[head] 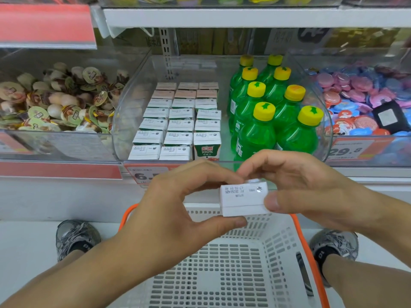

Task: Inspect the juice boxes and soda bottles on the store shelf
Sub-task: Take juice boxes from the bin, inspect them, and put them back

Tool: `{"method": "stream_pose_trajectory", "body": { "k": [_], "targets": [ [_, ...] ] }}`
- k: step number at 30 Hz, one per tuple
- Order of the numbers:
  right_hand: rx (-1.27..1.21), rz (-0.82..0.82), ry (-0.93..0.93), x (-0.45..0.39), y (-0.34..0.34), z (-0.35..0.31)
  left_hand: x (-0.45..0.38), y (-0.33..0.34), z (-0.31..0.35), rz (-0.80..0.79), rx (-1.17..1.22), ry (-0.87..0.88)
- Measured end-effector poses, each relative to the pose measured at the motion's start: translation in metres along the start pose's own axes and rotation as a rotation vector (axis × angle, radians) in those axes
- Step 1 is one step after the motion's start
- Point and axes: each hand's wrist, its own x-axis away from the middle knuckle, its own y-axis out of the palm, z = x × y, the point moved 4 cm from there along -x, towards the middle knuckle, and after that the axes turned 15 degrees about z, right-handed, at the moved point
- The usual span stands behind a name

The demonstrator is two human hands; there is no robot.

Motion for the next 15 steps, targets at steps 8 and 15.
{"method": "stream_pose_trajectory", "body": {
  "k": [8,15],
  "targets": [
    [-0.097,-0.049,0.134,0.002,0.003,-0.002,0.002,0.002,-0.003,0.031,0.115,-0.084],
    [-0.083,-0.040,0.231,0.006,0.015,0.007,0.003,0.004,-0.006,0.123,0.382,-0.227]
  ]
}}
